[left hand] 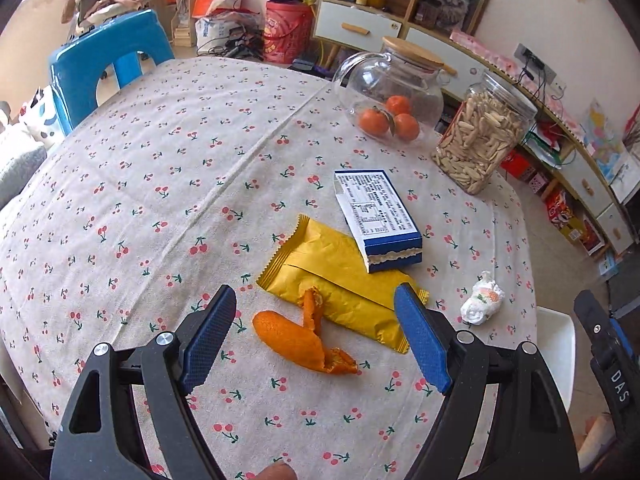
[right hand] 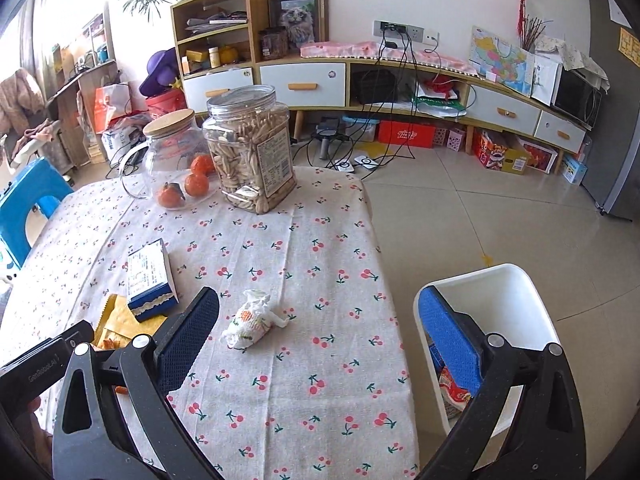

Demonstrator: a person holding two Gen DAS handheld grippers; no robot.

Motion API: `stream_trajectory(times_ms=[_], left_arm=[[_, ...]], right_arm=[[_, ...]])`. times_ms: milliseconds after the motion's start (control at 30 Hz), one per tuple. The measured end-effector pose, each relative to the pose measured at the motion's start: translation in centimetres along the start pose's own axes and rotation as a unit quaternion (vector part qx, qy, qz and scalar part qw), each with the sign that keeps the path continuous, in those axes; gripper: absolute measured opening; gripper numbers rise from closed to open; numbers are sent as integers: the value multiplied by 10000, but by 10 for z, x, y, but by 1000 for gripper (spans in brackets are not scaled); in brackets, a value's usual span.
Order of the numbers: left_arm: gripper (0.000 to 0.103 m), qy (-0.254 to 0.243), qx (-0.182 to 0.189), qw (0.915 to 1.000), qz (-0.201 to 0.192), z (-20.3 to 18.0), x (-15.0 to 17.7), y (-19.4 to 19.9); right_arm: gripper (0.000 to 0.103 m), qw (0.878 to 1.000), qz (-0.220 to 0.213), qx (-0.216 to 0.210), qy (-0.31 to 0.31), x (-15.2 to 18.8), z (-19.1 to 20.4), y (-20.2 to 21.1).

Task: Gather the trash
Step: 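Move both tools back to the table and grasp the orange peel with the left tool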

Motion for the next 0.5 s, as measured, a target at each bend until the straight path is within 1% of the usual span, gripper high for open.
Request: stream_trajectory(times_ms=[200,300,367,433,500], left_arm=[[77,432,214,9978,449,26,5,-19],[72,401,280,9968,631,23,10,-27],[72,298,180,9966,749,20,18,-30],[72,321,27,9959,848,20,28,-33],[69,433,51,9944,968,21,36,-38]], right_arm=[[96,9998,93,-161,32,0,23,-7],[96,9997,135,-195,55,0,30,-11],[96,9996,184,-210,72,0,33,-15],[96,9994,243,-225,107,1,35,-19],[96,9992,299,-229,144,3,38,-22]])
Point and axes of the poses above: each gripper's, at about its wrist camera, not at the fingertips, and y roughly against the way its jaws point, z to its left, x to its underside, the point moved 8 cm from there along -y, roughly the way its jaws point, and after that the axes turned 8 degrees about x, right-handed, at the moved point
